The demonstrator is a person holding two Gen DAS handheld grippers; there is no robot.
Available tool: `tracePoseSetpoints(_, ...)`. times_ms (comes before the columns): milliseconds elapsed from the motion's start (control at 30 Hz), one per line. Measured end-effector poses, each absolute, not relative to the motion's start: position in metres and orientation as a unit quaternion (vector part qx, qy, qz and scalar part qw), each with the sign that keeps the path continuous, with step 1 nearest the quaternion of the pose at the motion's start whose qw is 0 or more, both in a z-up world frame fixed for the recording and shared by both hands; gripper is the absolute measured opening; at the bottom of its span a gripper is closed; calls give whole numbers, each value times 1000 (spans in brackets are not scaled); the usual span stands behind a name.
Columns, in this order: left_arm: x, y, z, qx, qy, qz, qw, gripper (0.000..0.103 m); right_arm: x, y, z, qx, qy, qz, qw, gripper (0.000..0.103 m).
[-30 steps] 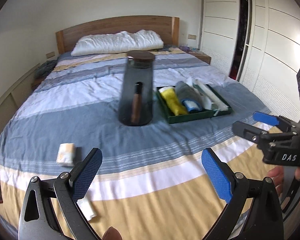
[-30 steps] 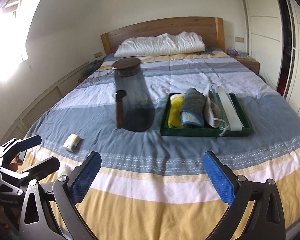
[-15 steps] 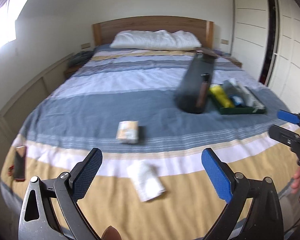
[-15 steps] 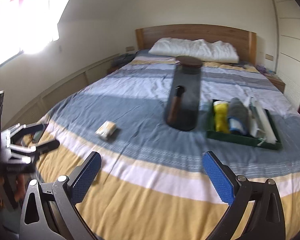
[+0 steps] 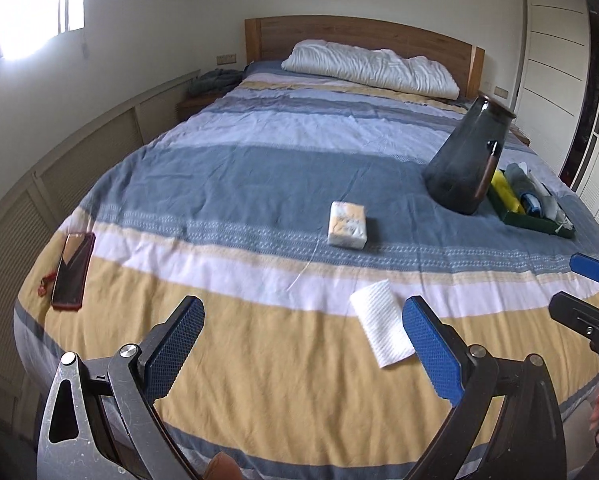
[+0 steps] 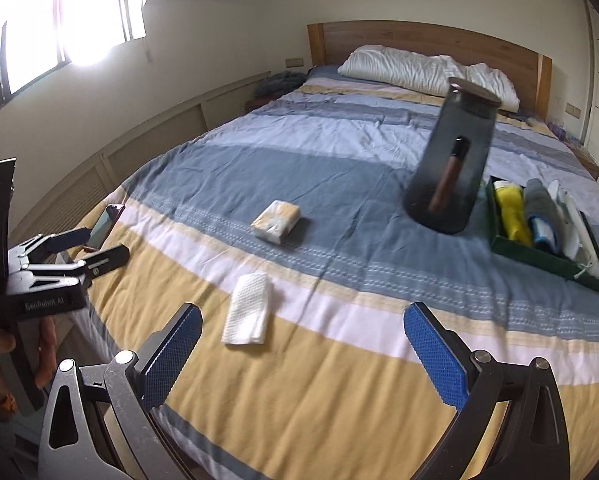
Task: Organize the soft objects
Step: 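Withdraw both open grippers from the tray toward the white cloth and tissue pack, then close the right gripper on the white folded cloth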
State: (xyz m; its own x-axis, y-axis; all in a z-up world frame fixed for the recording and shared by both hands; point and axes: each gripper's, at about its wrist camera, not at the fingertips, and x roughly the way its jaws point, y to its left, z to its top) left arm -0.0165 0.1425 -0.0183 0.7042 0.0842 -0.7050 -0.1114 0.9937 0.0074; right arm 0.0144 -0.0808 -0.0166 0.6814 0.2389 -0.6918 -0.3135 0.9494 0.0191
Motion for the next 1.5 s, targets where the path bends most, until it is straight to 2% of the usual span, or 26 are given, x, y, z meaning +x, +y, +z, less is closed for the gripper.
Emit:
tracePoseSetpoints(467,-23,189,-42,-44,397,67,914,97,28,-25,-52,-82,406,169,895,103)
tracePoseSetpoints(1500,10,212,-76,-31,435,83,896,97,119,46,-146,-116,476,160,857,103)
